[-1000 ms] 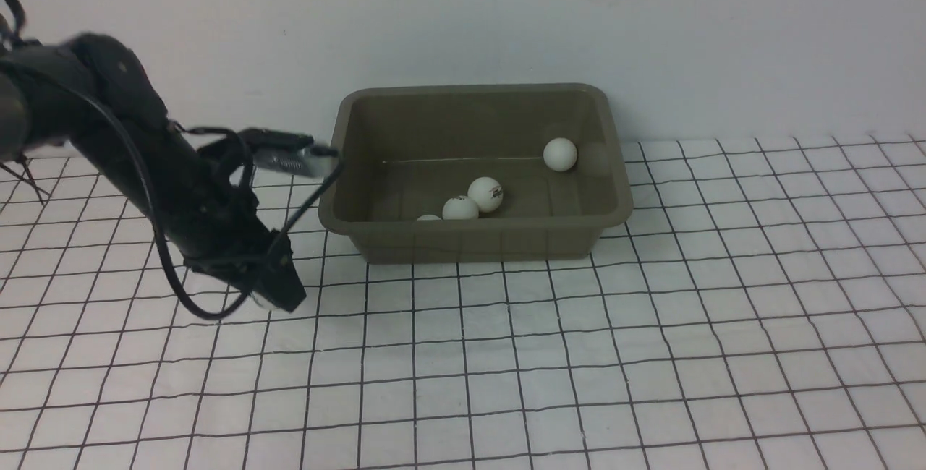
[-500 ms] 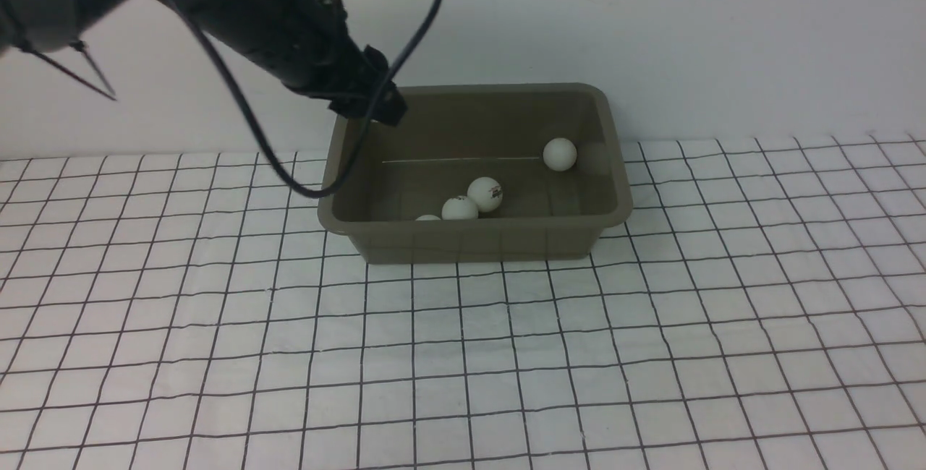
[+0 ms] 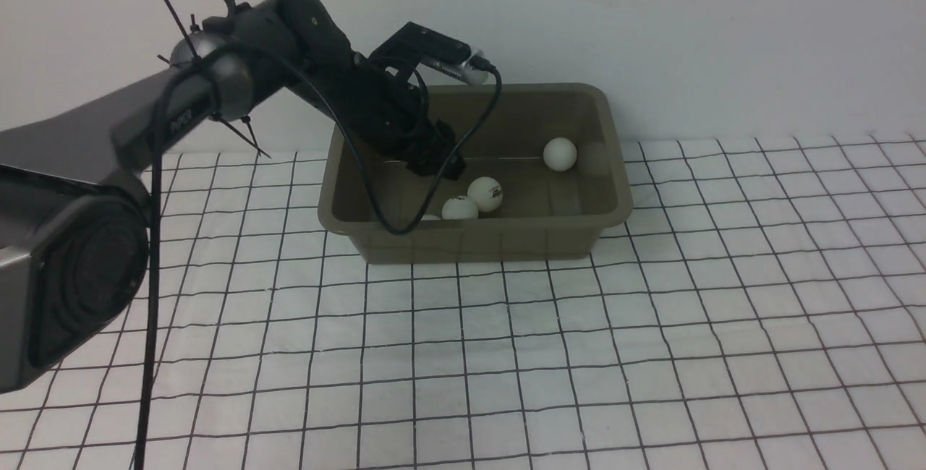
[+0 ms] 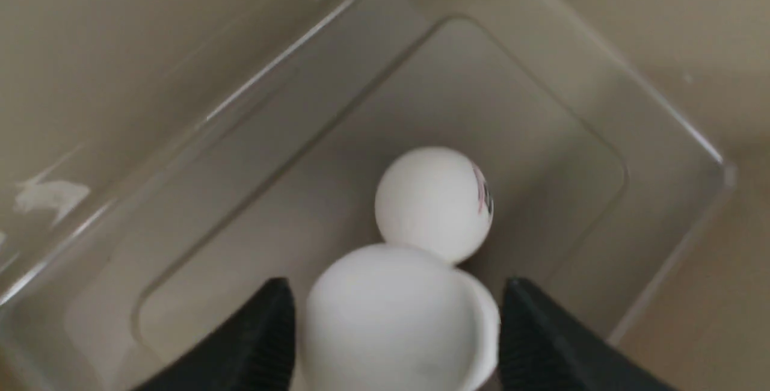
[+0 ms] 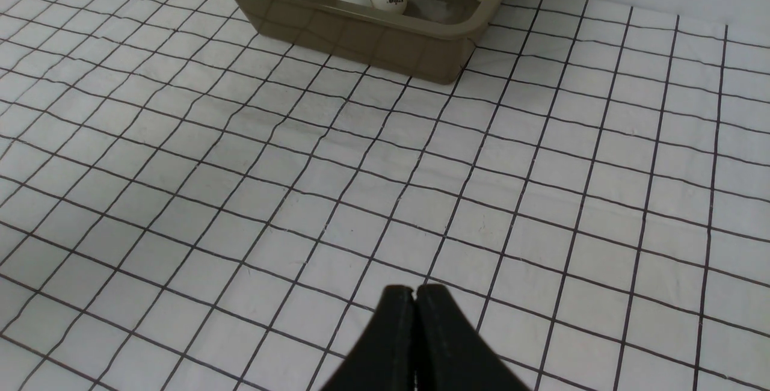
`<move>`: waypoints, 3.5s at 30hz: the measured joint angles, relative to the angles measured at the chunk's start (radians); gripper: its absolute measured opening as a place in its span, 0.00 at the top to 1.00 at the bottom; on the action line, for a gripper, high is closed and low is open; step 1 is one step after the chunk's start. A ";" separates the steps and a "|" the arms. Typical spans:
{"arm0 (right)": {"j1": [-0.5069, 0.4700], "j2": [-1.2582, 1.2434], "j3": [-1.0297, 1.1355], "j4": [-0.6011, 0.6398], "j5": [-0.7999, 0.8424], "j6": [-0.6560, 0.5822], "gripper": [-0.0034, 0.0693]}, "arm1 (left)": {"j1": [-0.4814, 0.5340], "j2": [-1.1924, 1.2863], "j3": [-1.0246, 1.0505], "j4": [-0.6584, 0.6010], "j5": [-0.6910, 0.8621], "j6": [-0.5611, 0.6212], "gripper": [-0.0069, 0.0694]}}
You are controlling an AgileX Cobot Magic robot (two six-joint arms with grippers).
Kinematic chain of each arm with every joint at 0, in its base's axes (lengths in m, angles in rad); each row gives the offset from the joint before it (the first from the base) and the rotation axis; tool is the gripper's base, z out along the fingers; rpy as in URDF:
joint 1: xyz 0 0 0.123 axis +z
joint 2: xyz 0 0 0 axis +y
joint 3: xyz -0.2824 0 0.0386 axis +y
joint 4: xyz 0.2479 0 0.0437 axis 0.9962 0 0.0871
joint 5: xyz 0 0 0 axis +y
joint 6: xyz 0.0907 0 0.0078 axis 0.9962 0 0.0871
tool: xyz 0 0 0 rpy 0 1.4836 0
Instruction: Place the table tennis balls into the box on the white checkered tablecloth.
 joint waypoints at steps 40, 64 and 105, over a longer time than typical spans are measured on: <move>0.000 0.000 0.000 -0.267 0.116 0.000 0.98 | 0.030 -0.978 0.579 0.102 0.318 0.020 0.91; 0.000 -0.002 0.000 -0.326 0.138 0.001 0.98 | 0.030 -1.393 1.096 0.005 0.198 0.020 0.91; 0.002 -0.002 0.000 -0.309 0.141 0.001 0.98 | 0.347 -2.263 1.791 0.051 -0.619 -0.076 0.91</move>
